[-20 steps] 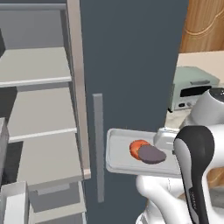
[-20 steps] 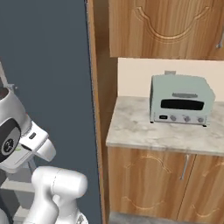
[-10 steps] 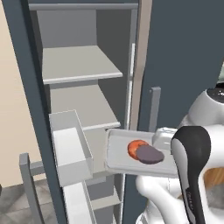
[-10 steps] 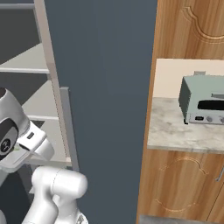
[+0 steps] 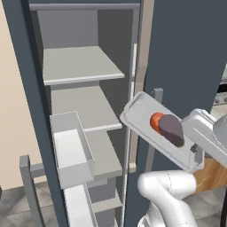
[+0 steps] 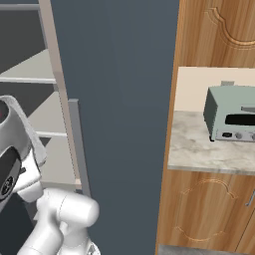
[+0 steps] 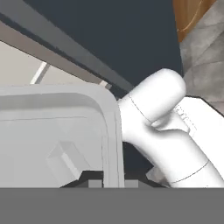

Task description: Take the squash and eggplant out of the freezer and place them in the tupperware container on the counter. Then put the tupperware containing the vegetables back in the freezer.

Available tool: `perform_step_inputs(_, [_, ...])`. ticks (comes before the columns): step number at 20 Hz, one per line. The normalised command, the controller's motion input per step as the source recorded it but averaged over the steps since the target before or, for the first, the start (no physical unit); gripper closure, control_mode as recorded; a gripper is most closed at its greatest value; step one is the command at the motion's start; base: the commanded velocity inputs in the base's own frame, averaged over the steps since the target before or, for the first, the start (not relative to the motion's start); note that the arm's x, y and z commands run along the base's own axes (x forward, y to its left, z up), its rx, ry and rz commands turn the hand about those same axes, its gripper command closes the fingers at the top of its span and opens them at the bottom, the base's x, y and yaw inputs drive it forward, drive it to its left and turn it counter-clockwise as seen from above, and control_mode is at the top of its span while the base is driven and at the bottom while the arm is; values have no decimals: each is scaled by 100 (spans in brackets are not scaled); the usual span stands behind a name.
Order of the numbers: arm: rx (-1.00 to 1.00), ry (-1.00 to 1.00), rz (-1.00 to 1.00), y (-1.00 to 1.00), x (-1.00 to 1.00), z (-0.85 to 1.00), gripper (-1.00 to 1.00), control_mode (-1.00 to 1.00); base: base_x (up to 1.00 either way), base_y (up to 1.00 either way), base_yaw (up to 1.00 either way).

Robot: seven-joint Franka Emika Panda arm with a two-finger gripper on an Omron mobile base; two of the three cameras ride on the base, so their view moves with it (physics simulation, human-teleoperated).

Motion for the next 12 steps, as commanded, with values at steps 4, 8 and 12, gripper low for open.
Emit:
perform_step_inputs(4, [5, 0, -40, 51, 4, 100, 100, -100, 0, 0, 0])
perform_step_inputs(8, [0, 4, -37, 50, 22, 100, 100, -100, 0, 0, 0])
perform_step_inputs(12, [0, 12, -25, 33, 71, 79, 100, -100, 0, 0, 0])
